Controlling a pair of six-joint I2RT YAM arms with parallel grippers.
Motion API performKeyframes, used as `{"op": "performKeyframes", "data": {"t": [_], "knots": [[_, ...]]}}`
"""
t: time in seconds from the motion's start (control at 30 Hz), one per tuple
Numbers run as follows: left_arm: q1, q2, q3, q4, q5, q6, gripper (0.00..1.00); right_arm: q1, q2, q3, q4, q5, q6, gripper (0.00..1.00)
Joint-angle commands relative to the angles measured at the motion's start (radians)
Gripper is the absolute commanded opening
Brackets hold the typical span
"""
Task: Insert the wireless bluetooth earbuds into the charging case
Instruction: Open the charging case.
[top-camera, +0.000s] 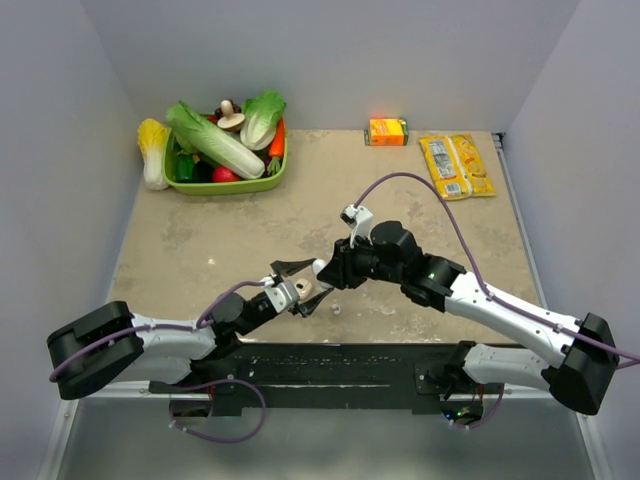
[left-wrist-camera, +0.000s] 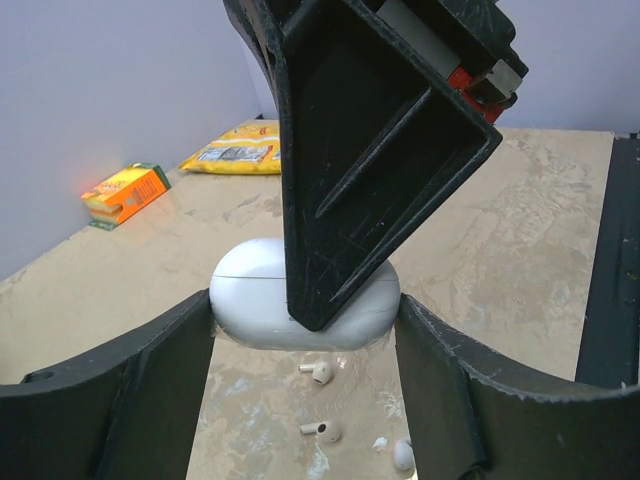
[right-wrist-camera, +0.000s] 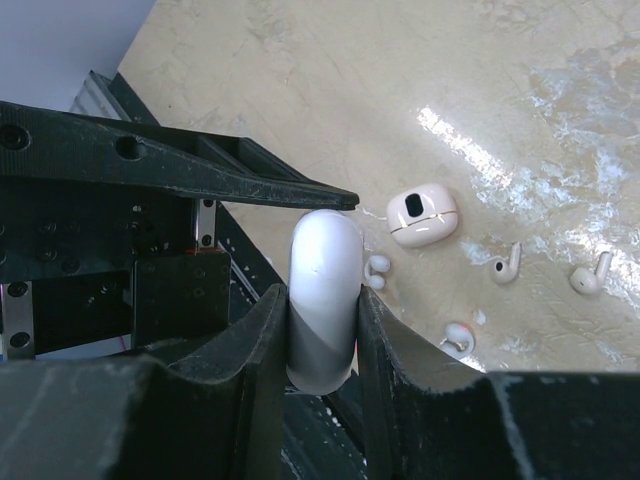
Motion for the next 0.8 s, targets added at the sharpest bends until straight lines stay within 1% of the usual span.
{"op": "performKeyframes", "data": {"t": [0.0,0.03,0.13,0.2,0.23,0.3,0.33,0.43,0.77], "knots": [[-0.007,0.008,0.035,0.258,0.028,-0.025,0.58,-0.005,0.0,0.056,-0.052,0.029,-0.082,0.0],[-0.007,0.006,0.035,0.252,0.029,-0.03,0.62,-0.005,0.002,0.058,-0.052,0.029,-0.082,0.0],[-0.007,0.008,0.041,0.243,0.029,-0.03,0.69,-0.005,0.005,0.061,-0.06,0.026,-0.085,0.0],[-0.007,0.005,0.043,0.243,0.026,-0.03,0.72,-0.005,0.01,0.062,-0.063,0.021,-0.089,0.0],[-0.007,0.003,0.041,0.24,0.025,-0.03,0.75,-0.007,0.01,0.064,-0.065,0.02,-0.09,0.0],[-0.007,0.001,0.044,0.232,0.025,-0.031,0.78,-0.005,0.011,0.064,-0.066,0.015,-0.092,0.0],[-0.007,-0.002,0.047,0.218,0.026,-0.033,1.0,-0.005,0.011,0.067,-0.069,0.013,-0.092,0.0],[-0.007,-0.009,0.057,0.189,0.019,-0.031,1.0,-0.005,0.019,0.07,-0.075,0.007,-0.095,0.0],[-0.007,-0.014,0.057,0.164,0.02,-0.042,1.0,-0.005,0.016,0.085,-0.075,-0.005,-0.092,0.0]]}}
